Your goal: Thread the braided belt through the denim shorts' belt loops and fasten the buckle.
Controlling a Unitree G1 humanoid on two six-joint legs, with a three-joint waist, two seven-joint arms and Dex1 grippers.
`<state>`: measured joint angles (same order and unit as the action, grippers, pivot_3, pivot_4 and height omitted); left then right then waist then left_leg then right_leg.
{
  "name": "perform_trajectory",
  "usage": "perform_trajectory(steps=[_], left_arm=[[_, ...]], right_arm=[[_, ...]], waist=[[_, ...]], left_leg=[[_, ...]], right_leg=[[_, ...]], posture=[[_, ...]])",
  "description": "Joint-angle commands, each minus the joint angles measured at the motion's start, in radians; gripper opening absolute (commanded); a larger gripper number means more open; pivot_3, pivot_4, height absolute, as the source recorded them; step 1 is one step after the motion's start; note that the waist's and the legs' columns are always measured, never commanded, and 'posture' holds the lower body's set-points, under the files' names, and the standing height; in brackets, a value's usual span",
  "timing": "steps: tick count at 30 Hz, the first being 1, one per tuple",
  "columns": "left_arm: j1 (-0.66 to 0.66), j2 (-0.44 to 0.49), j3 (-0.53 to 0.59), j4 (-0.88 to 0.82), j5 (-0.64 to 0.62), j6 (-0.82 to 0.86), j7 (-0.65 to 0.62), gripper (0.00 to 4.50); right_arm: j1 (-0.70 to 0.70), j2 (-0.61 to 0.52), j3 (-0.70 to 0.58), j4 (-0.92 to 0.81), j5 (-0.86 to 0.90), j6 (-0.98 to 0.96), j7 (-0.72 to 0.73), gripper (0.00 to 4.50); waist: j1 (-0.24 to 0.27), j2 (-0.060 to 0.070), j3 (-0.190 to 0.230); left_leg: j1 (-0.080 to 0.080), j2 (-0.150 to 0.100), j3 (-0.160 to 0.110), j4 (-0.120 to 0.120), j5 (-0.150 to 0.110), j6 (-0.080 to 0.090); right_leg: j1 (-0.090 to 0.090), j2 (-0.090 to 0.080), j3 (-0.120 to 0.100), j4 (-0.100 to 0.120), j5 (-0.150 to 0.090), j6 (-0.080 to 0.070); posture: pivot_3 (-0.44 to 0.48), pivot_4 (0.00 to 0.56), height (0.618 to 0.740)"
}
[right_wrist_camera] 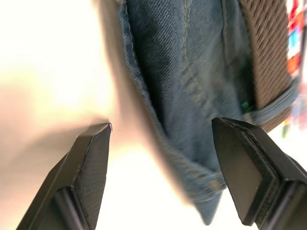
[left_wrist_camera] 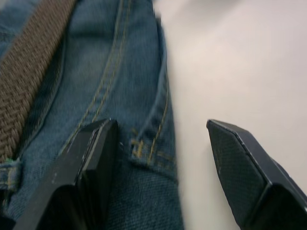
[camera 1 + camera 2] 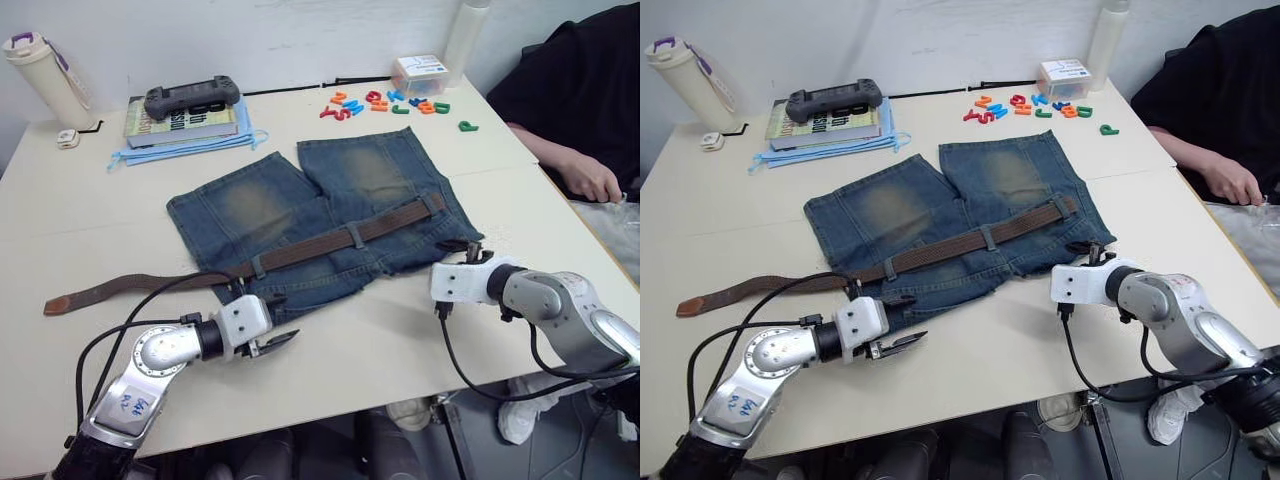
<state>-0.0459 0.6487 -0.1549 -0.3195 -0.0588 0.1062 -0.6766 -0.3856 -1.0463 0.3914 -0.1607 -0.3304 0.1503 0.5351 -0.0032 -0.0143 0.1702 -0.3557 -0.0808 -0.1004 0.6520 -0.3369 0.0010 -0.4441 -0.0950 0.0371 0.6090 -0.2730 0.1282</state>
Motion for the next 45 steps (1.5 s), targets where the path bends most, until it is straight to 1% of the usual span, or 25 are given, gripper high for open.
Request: perform_trajectory(steps=[1, 5, 6, 7, 8, 9, 10, 11, 12, 13, 15, 16, 23, 25, 28, 32, 37, 38, 39, 40, 41, 42, 43, 44, 45], left_arm=[[-0.042, -0.002, -0.035, 0.057, 0.110, -0.053, 0.032, 3.30], [-0.056, -0.013, -0.043, 0.108, 0.126, -0.012, 0.040, 3.30], [-0.059, -0.014, -0.043, 0.117, 0.130, -0.011, 0.039, 3.04], [-0.063, -0.015, -0.039, 0.129, 0.128, -0.011, 0.038, 2.79], [-0.066, -0.017, -0.036, 0.139, 0.128, -0.014, 0.037, 2.65], [-0.067, -0.016, -0.032, 0.146, 0.125, -0.014, 0.035, 2.47], [-0.068, -0.011, -0.028, 0.157, 0.131, -0.016, 0.037, 2.07], [-0.068, -0.006, -0.025, 0.168, 0.136, -0.021, 0.038, 1.59], [-0.068, 0.002, -0.021, 0.186, 0.139, -0.029, 0.037, 1.23], [-0.068, 0.007, -0.018, 0.198, 0.142, -0.035, 0.036, 1.02], [-0.070, 0.026, 0.001, 0.248, 0.136, -0.065, 0.028, 0.33], [-0.069, 0.043, 0.010, 0.275, 0.139, -0.091, 0.024, 0.24], [-0.106, 0.157, 0.091, 0.510, 0.155, -0.229, 0.037, 0.24], [-0.120, 0.171, 0.097, 0.565, 0.157, -0.260, 0.042, 0.24], [-0.134, 0.175, 0.095, 0.622, 0.160, -0.304, 0.046, 0.24], [-0.142, 0.161, 0.082, 0.681, 0.155, -0.353, 0.043, 0.24], [-0.146, 0.134, 0.100, 0.683, 0.090, -0.362, -0.002, 0.24], [-0.148, 0.129, 0.108, 0.678, 0.066, -0.367, -0.015, 0.70], [-0.150, 0.124, 0.121, 0.662, 0.030, -0.354, -0.033, 1.18], [-0.150, 0.119, 0.138, 0.640, -0.013, -0.327, -0.053, 1.36], [-0.145, 0.115, 0.157, 0.609, -0.068, -0.292, -0.082, 1.74], [-0.141, 0.113, 0.168, 0.588, -0.102, -0.269, -0.101, 2.00], [-0.134, 0.117, 0.195, 0.553, -0.170, -0.216, -0.138, 2.40], [-0.130, 0.124, 0.221, 0.524, -0.236, -0.159, -0.173, 2.41], [-0.128, 0.137, 0.245, 0.501, -0.297, -0.096, -0.209, 2.41]], right_arm=[[-0.034, 0.071, 0.023, 0.135, -0.127, -0.070, -0.067, 3.61], [-0.063, 0.133, 0.054, 0.210, -0.177, -0.078, -0.084, 3.61], [-0.066, 0.139, 0.056, 0.222, -0.184, -0.085, -0.084, 3.65], [-0.068, 0.148, 0.054, 0.229, -0.184, -0.090, -0.080, 3.39], [-0.069, 0.157, 0.049, 0.234, -0.186, -0.095, -0.077, 3.11], [-0.069, 0.164, 0.043, 0.233, -0.182, -0.099, -0.072, 3.00], [-0.067, 0.175, 0.034, 0.227, -0.173, -0.102, -0.066, 2.59], [-0.065, 0.183, 0.028, 0.222, -0.170, -0.104, -0.061, 1.94], [-0.062, 0.192, 0.024, 0.211, -0.162, -0.102, -0.054, 1.49], [-0.057, 0.204, 0.017, 0.195, -0.151, -0.095, -0.046, 1.27], [-0.053, 0.222, 0.015, 0.163, -0.147, -0.082, -0.037, 0.30], [-0.052, 0.232, 0.014, 0.146, -0.144, -0.074, -0.033, 0.04], [-0.061, 0.332, 0.027, 0.001, -0.141, 0.014, 0.023, 0.04], [-0.068, 0.362, 0.041, -0.016, -0.161, 0.042, 0.028, 0.04], [-0.075, 0.407, 0.063, -0.017, -0.201, 0.075, 0.031, 0.04], [-0.092, 0.474, 0.098, 0.000, -0.241, 0.125, 0.035, 0.04], [-0.091, 0.494, 0.092, 0.049, -0.252, 0.163, 0.037, 0.04], [-0.088, 0.496, 0.077, 0.048, -0.241, 0.168, 0.042, 0.01], [-0.085, 0.496, 0.046, 0.035, -0.207, 0.175, 0.055, 0.38], [-0.082, 0.489, 0.016, 0.017, -0.172, 0.178, 0.081, 0.82], [-0.078, 0.478, -0.012, -0.002, -0.138, 0.184, 0.112, 0.97], [-0.075, 0.471, -0.028, -0.015, -0.119, 0.188, 0.132, 1.28], [-0.076, 0.463, -0.065, -0.039, -0.077, 0.201, 0.159, 1.95], [-0.081, 0.456, -0.101, -0.061, -0.037, 0.218, 0.185, 2.19], [-0.088, 0.452, -0.139, -0.081, 0.008, 0.251, 0.221, 2.55]], waist=[[0.002, 0.000, 0.000], [0.003, -0.001, -0.001], [0.004, -0.001, -0.001], [0.003, -0.002, -0.001], [0.001, -0.003, -0.002], [0.000, -0.003, -0.003], [0.000, -0.003, -0.003], [0.001, -0.004, -0.003], [0.001, -0.004, -0.003], [0.000, -0.004, -0.003], [0.000, -0.004, -0.003], [-0.001, -0.004, -0.003], [-0.007, -0.003, -0.003], [-0.012, -0.002, -0.003], [-0.027, 0.000, -0.003], [-0.028, 0.002, -0.003], [-0.027, 0.003, -0.003], [-0.027, 0.003, -0.003], [-0.027, 0.004, -0.004], [-0.027, 0.006, -0.005], [-0.026, 0.007, -0.005], [-0.027, 0.007, -0.006], [-0.027, 0.007, -0.006], [-0.027, 0.007, -0.005], [-0.024, 0.007, -0.005]], left_leg=[[0.000, 0.000, 0.000, 0.000, 0.000, 0.000], [0.000, 0.000, 0.000, 0.001, 0.000, 0.000], [0.000, 0.000, 0.000, 0.002, 0.000, 0.000], [0.000, 0.000, 0.000, 0.002, 0.000, 0.000], [0.001, 0.000, 0.000, 0.003, 0.000, 0.000], [0.002, 0.000, 0.000, 0.003, 0.000, 0.000], [0.005, 0.000, 0.000, 0.003, 0.000, 0.000], [0.007, 0.000, -0.001, 0.003, 0.000, 0.000], [0.016, 0.001, -0.001, 0.001, 0.000, 0.001], [0.017, 0.001, -0.001, 0.001, 0.000, 0.001], [0.020, 0.002, -0.001, 0.000, -0.001, 0.001], [0.021, 0.002, -0.001, 0.000, -0.001, 0.001], [0.021, 0.005, -0.001, -0.002, -0.001, -0.001], [0.021, 0.007, -0.001, -0.002, -0.001, -0.003], [0.020, 0.010, -0.001, -0.003, -0.001, -0.007], [0.020, 0.015, -0.001, -0.004, -0.003, -0.010], [0.020, 0.016, 0.000, -0.003, -0.003, -0.010], [0.021, 0.016, 0.000, -0.003, -0.003, -0.010], [0.021, 0.016, 0.000, -0.003, -0.003, -0.010], [0.021, 0.017, 0.000, -0.003, -0.003, -0.011], [0.021, 0.017, 0.000, -0.003, -0.003, -0.011], [0.021, 0.017, 0.000, -0.003, -0.003, -0.011], [0.021, 0.017, 0.000, -0.003, -0.003, -0.011], [0.021, 0.017, 0.000, -0.003, -0.003, -0.011], [0.021, 0.017, 0.000, -0.003, -0.003, -0.011]], right_leg=[[0.000, 0.000, 0.000, 0.000, 0.000, 0.000], [0.001, 0.000, 0.000, 0.000, 0.001, 0.000], [0.001, 0.000, 0.000, 0.000, 0.001, 0.000], [0.002, 0.000, 0.000, 0.000, 0.001, -0.001], [0.002, 0.000, 0.000, 0.001, 0.002, -0.001], [0.004, 0.000, 0.000, 0.001, 0.002, -0.001], [0.008, 0.001, 0.000, 0.001, 0.002, -0.001], [0.010, 0.001, 0.000, 0.001, 0.002, -0.001], [0.019, 0.001, -0.001, -0.001, 0.002, -0.001], [0.020, 0.001, -0.001, -0.002, 0.002, -0.001], [0.023, 0.001, -0.001, -0.002, 0.002, -0.001], [0.023, 0.002, -0.001, -0.002, 0.002, -0.001], [0.021, 0.004, 0.000, -0.001, 0.002, -0.002], [0.019, 0.005, 0.000, 0.000, 0.002, -0.003], [0.017, 0.010, 0.000, 0.002, 0.001, -0.006], [0.016, 0.015, 0.000, 0.003, 0.001, -0.009], [0.015, 0.016, 0.000, 0.003, 0.001, -0.010], [0.015, 0.016, 0.000, 0.004, 0.001, -0.010], [0.015, 0.016, 0.000, 0.004, 0.001, -0.010], [0.015, 0.017, 0.000, 0.005, 0.001, -0.010], [0.015, 0.016, 0.000, 0.005, 0.001, -0.011], [0.015, 0.016, 0.000, 0.005, 0.001, -0.011], [0.015, 0.017, 0.000, 0.005, 0.001, -0.011], [0.015, 0.017, 0.000, 0.005, 0.001, -0.011], [0.015, 0.017, 0.000, 0.005, 0.001, -0.011]], posture=[[0.000, 0.150, 0.731], [0.000, 0.150, 0.731], [0.000, 0.150, 0.731], [0.000, 0.150, 0.731], [0.000, 0.150, 0.731], [0.000, 0.150, 0.731], [0.000, 0.150, 0.731], [0.000, 0.150, 0.731], [0.000, 0.150, 0.731], [0.000, 0.150, 0.731], [0.000, 0.150, 0.731], [0.000, 0.150, 0.731], [0.000, 0.150, 0.731], [0.000, 0.150, 0.731], [0.000, 0.150, 0.731], [0.000, 0.150, 0.731], [0.000, 0.150, 0.731], [0.000, 0.150, 0.731], [0.000, 0.150, 0.731], [0.000, 0.150, 0.731], [0.000, 0.150, 0.731], [0.000, 0.150, 0.731], [0.000, 0.150, 0.731], [0.000, 0.150, 0.731], [0.000, 0.150, 0.731]])
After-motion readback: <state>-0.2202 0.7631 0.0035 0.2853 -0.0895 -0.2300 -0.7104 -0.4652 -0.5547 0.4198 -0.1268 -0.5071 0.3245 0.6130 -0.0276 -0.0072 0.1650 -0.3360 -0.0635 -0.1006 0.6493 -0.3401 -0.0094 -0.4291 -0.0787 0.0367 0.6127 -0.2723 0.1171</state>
